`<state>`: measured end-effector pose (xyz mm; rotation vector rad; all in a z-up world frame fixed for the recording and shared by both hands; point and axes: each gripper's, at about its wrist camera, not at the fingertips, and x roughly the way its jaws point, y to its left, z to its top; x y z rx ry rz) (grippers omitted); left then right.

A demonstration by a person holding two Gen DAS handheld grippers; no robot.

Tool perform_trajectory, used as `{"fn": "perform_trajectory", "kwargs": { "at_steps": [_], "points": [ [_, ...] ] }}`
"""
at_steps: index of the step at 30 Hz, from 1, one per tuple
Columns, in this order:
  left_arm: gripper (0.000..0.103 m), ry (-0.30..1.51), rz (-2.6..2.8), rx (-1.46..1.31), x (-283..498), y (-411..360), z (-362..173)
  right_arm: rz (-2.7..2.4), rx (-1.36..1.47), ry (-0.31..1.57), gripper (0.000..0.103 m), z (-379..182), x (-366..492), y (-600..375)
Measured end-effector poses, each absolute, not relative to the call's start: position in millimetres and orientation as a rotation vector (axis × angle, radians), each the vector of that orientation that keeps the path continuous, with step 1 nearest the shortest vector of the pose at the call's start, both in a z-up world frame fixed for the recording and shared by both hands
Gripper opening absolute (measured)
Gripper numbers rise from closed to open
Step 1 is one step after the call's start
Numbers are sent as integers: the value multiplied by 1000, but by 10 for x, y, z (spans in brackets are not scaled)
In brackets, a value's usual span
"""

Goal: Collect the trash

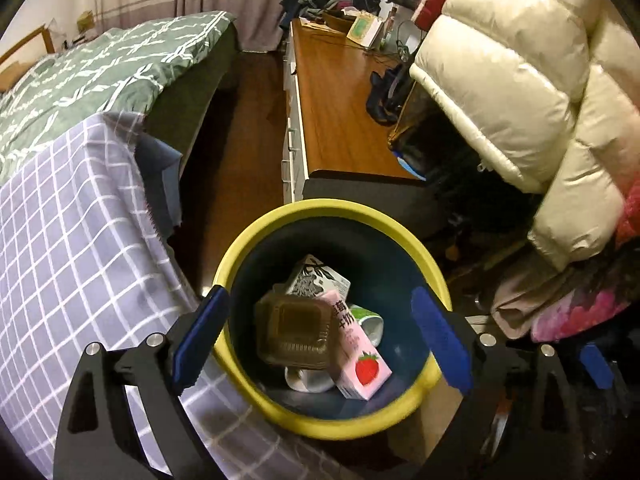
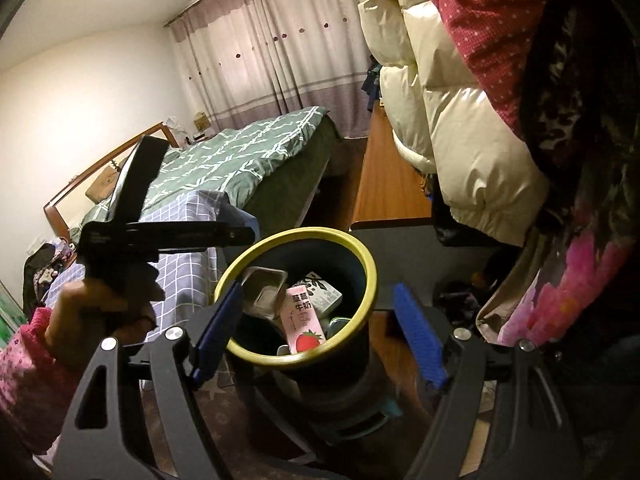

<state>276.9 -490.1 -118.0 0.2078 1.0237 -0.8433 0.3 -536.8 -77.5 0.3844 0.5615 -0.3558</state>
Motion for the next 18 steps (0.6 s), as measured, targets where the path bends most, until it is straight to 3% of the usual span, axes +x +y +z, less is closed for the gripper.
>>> {"fn": "perform_trajectory", "kwargs": {
  "at_steps": [10, 18],
  "points": [
    [98, 660, -700, 86, 1940, -3092, -199, -236, 359, 557, 74, -678, 115, -4938],
    [98, 514, -423, -24, 1214, -1557, 64, -153, 237, 495, 80, -346, 70, -4329]
  ]
}}
